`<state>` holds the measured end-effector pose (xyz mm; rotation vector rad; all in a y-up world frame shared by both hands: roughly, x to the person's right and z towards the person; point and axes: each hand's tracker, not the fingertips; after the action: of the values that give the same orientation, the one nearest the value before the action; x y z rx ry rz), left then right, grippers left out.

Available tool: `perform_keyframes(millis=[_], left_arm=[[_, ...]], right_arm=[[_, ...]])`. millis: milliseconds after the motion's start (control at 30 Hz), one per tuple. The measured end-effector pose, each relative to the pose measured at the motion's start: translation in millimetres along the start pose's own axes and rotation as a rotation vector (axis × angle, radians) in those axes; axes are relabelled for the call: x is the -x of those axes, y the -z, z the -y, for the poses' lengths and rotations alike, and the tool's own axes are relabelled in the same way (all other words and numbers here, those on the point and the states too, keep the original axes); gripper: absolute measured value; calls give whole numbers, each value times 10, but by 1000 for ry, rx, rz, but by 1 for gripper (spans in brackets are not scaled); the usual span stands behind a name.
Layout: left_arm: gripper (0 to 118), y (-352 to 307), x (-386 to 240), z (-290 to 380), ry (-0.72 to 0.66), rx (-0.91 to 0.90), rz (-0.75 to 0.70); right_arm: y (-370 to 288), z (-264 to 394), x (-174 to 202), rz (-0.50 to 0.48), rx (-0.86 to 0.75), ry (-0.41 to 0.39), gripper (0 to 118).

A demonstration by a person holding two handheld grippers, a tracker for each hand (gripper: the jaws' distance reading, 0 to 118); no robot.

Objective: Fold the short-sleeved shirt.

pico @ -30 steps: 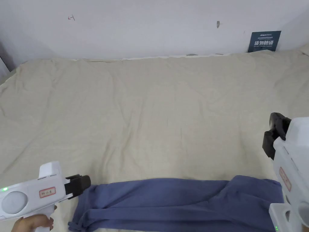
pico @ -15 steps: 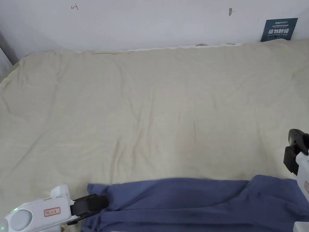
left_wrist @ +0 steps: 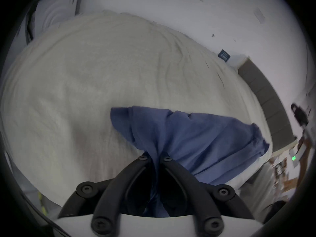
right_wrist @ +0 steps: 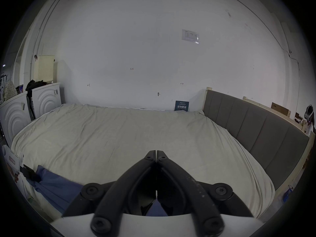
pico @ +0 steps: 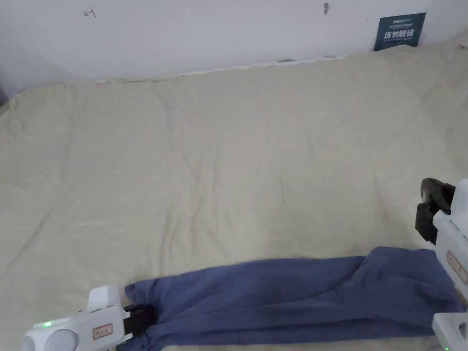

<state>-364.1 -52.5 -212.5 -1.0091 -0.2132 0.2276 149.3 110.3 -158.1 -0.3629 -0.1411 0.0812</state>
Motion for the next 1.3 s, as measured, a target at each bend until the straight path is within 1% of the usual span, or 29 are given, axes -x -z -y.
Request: perform_keyframes(millis=[100, 167, 200, 300, 400, 467, 533, 667, 700, 767, 833, 867, 933, 1000, 1067, 1200, 1300], left_arm=[[8, -234, -219, -72, 72, -42, -16], [8, -430, -284, -163, 90, -81, -75], [8, -534, -261, -222, 88, -96, -97], [7, -780, -198, -324, 45, -126, -90], [7, -914, -75, -376, 50, -152, -171], [7, -937, 66, -386, -22, -130, -172], [7, -950, 67, -358, -47, -106, -177], [7, -930, -164, -315, -34, -87, -186], [7, -937, -289, -315, -35, -87, -166], [7, -920, -501, -340, -41, -78, -53], [7, -863, -808, -347, -40, -74, 13], [7, -815, -991, -349, -8, -72, 30], [7, -674, -1250, -381, 12, -62, 76], [7, -505, -1570, -380, 20, -38, 158], [7, -249, -1717, -389, 42, -16, 183], [7, 128, -2150, -295, 126, 90, 204], [7, 414, -2316, -229, 87, 136, 176]], right_arm=[[-56, -15, -70, 2, -10, 9, 2], [-79, -29, -115, 2, -18, 14, 2], [-93, -38, -135, 0, -25, 18, 2], [-138, -62, -184, -6, -42, 30, 2], [-170, -81, -232, -10, -56, 31, 2], [-184, -79, -272, -9, -63, 35, 2], [-192, -79, -309, -10, -64, 38, 2], [-192, -67, -363, -1, -63, 41, 2], [-191, -62, -373, 0, -63, 46, 1], [-191, -61, -378, -3, -64, 55, 2], [-194, -60, -376, -5, -67, 58, 2], [-196, -60, -374, -6, -68, 59, 2], [-201, -59, -378, -13, -67, 64, 2], [-213, -54, -393, -19, -67, 68, 2], [-231, -58, -413, -19, -70, 66, 2], [-248, -51, -481, -12, -74, 64, 2], [-252, -33, -522, -6, -69, 64, 2]])
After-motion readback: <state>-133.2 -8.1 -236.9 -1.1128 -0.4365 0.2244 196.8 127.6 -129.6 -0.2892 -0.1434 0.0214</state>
